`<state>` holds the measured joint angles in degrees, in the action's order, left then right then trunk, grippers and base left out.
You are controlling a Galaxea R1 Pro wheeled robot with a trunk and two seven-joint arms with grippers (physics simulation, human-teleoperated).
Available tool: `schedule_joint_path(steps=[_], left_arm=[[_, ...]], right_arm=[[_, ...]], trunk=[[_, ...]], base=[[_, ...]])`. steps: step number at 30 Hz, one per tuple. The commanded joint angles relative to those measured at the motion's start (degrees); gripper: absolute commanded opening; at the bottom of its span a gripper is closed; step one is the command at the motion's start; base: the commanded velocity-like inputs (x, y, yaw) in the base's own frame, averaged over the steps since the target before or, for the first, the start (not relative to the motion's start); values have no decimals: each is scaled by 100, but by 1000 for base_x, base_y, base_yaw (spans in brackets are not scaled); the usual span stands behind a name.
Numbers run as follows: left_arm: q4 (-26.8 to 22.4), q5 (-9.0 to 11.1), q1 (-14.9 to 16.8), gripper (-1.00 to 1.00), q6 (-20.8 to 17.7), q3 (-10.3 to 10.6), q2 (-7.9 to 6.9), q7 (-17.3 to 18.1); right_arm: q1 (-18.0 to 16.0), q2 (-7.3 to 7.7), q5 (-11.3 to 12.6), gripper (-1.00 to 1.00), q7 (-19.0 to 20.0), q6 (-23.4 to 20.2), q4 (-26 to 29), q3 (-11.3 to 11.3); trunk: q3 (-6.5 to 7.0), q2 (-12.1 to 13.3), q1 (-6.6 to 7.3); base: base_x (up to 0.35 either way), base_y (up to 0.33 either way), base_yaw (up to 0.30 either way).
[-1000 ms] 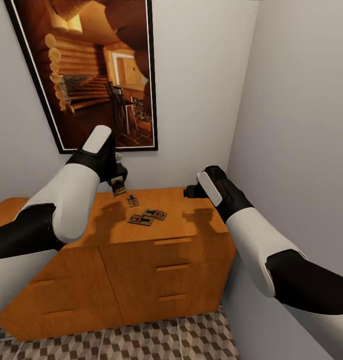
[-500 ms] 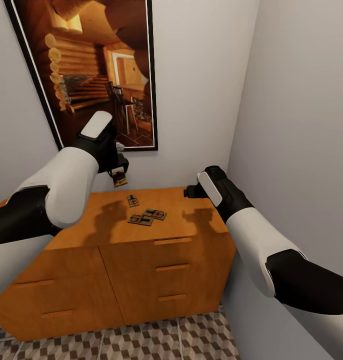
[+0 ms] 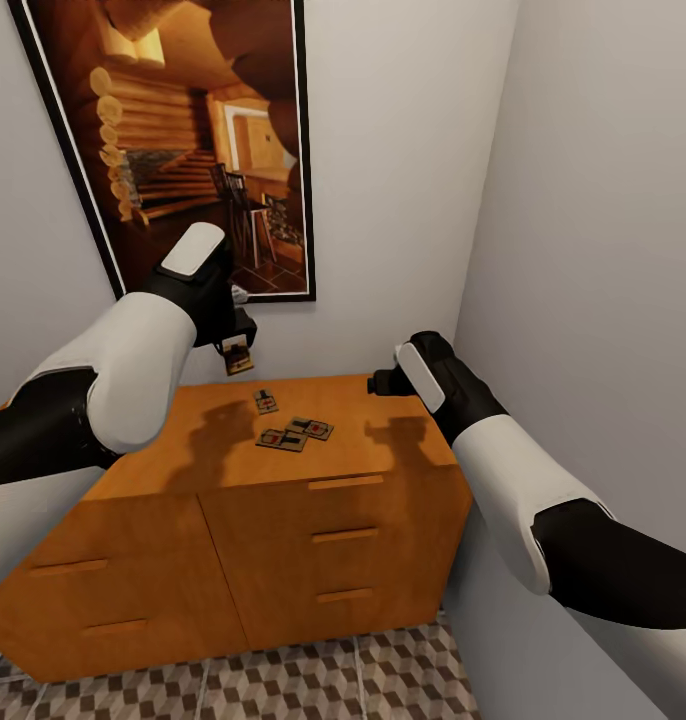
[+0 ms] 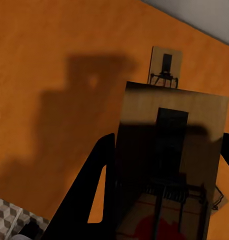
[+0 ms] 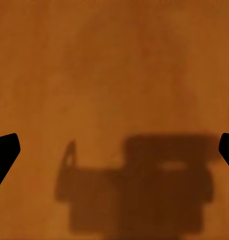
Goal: Take the four mousetraps from the cabinet in the bathroom and place them on the bathroom floor. Make sure all four end up on the same floor surface, and ensure that at least two of them are either under or directly next to the same bathroom sink.
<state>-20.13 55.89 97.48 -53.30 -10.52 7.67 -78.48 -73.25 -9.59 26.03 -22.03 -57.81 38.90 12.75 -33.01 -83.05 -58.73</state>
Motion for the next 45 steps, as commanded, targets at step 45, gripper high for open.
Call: schedule_joint_path(steps=[45], left_arm=[[410, 38, -88, -100, -72, 11, -72, -71]], right_arm=[[-402, -2, 828, 100, 3682, -13, 1229, 4339]], trunk=[[-6, -3, 0]], base=[[-72, 0, 0]])
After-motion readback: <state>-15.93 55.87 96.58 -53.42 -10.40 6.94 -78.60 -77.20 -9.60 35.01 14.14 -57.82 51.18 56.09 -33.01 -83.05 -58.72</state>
